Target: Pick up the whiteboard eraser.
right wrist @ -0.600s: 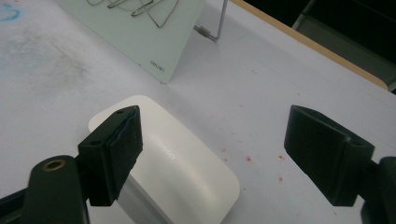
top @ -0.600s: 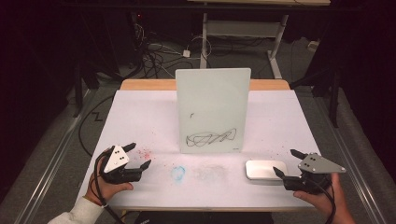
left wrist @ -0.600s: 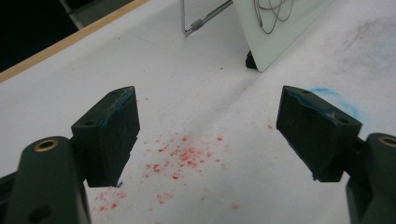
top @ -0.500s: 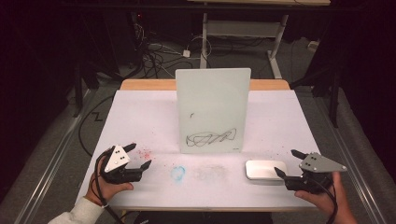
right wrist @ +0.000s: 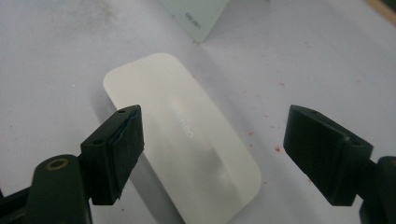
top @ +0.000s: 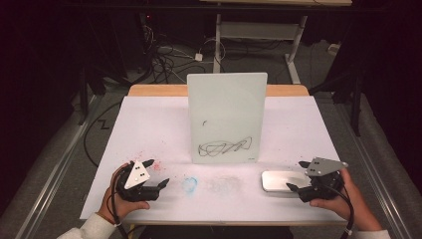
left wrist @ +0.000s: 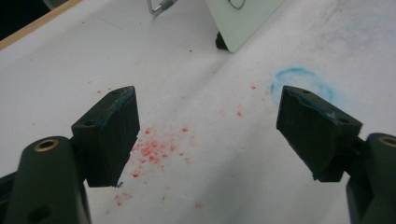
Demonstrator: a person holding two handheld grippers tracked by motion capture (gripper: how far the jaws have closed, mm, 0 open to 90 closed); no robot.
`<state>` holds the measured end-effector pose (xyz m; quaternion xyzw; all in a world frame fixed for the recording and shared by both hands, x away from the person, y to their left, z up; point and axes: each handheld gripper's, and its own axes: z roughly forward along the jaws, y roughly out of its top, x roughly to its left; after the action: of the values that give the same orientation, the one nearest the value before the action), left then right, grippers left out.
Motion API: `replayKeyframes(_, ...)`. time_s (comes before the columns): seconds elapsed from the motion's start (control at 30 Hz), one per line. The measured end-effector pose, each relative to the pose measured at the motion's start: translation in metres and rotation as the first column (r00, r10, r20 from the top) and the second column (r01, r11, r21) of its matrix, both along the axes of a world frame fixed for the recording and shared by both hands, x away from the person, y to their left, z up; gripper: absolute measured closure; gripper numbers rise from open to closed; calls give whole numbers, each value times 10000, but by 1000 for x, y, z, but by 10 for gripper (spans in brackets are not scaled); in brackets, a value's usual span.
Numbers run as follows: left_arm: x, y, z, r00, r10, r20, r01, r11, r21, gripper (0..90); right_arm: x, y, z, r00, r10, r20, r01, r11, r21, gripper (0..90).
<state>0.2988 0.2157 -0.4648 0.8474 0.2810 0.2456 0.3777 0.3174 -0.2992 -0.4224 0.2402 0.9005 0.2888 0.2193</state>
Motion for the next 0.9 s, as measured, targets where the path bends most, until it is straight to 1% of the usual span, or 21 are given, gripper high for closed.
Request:
replayKeyframes(0.03, 0, 0, -1, 10000, 12, -24, -12, 10000, 41, 208, 5, 3, -1, 9996, 142, -243, -151, 9993, -346, 208)
replayKeyframes(0.07, 0, 0, -1, 10000, 8, -14, -8, 10000, 64, 207, 12, 9, -3, 9975, 427, -569, -475, 9952, -856, 208)
replayKeyframes(0.1, 0, 1, -1, 10000, -27, -42, 27, 10000, 63, 207, 12, 9, -3, 9975, 427, -569, -475, 9952, -856, 208)
replayKeyframes(0.13, 1, 2, -2, 9999, -61, -101, 62, 10000, 73, 207, 15, 11, -3, 9953, 497, -826, -585, 9926, -1068, 209)
replayKeyframes(0.2, 1, 3, -3, 9999, 42, -138, -40, 9998, 182, 204, 22, 18, -3, 9888, 837, -1232, -1023, 9830, -1525, 210)
replayKeyframes(0.27, 1, 3, -3, 9998, 68, -182, -64, 9997, 236, 204, 26, 23, -3, 9817, 1012, -1610, -1302, 9748, -1812, 186)
replayKeyframes(0.3, 0, 3, -3, 9998, 59, -175, -54, 9996, 291, 204, 28, 25, -3, 9765, 1141, -1830, -1494, 9698, -1926, 197)
replayKeyframes(0.4, 0, 3, -3, 9998, 1, -213, 6, 9995, 311, 204, 37, 30, -6, 9527, 1636, -2561, -2250, 9463, -2322, 202)
replayKeyframes(0.47, 0, 3, -4, 9996, -39, -271, 48, 9995, 319, 204, 42, 33, -7, 9380, 1856, -2929, -2611, 9338, -2445, 221)
replayKeyframes(0.5, 0, 2, -4, 9995, -68, -299, 79, 9993, 358, 204, 43, 35, -8, 9307, 1859, -3150, -2702, 9299, -2495, 214)
replayKeyframes(0.53, 0, 2, -5, 9991, -48, -431, 64, 9993, 362, 204, 48, 38, -9, 9156, 2149, -3397, -3140, 9100, -2707, 227)
replayKeyframes(0.57, 0, 2, -5, 9989, -62, -460, 79, 9993, 364, 204, 48, 38, -9, 9156, 2149, -3397, -3140, 9100, -2707, 227)
replayKeyframes(0.63, 1, 1, -6, 9985, -106, -528, 127, 9992, 385, 204, 51, 41, -9, 9065, 2296, -3543, -3343, 9029, -2702, 243)
replayKeyframes(0.67, 1, 1, -6, 9984, -115, -545, 137, 9991, 398, 204, 53, 42, -10, 9020, 2305, -3652, -3384, 9025, -2663, 245)
replayKeyframes(0.7, 1, 1, -7, 9985, -131, -540, 153, 9991, 400, 204, 56, 44, -11, 8952, 2363, -3779, -3534, 8929, -2790, 249)
replayKeyframes(0.73, 1, 1, -7, 9983, -171, -555, 193, 9990, 397, 204, 57, 45, -12, 8922, 2398, -3828, -3616, 8870, -2871, 252)
replayKeyframes(0.77, 1, 1, -7, 9981, -199, -580, 223, 9989, 416, 204, 58, 47, -15, 8875, 2351, -3963, -3635, 8858, -2886, 255)
replayKeyframes(0.8, 1, 1, -7, 9982, -198, -561, 222, 9988, 440, 204, 58, 48, -16, 8836, 2472, -3977, -3775, 8786, -2925, 259)
replayKeyframes(0.83, 1, 0, -7, 9983, -206, -543, 229, 9988, 427, 205, 59, 49, -16, 8813, 2561, -3971, -3864, 8744, -2936, 263)
replayKeyframes(0.87, 0, 1, -6, 9983, -204, -542, 226, 9989, 406, 205, 59, 49, -15, 8807, 2477, -4037, -3807, 8773, -2922, 270)
replayKeyframes(0.9, 0, 1, -6, 9983, -206, -543, 227, 9990, 392, 207, 58, 49, -13, 8832, 2507, -3964, -3778, 8810, -2848, 293)
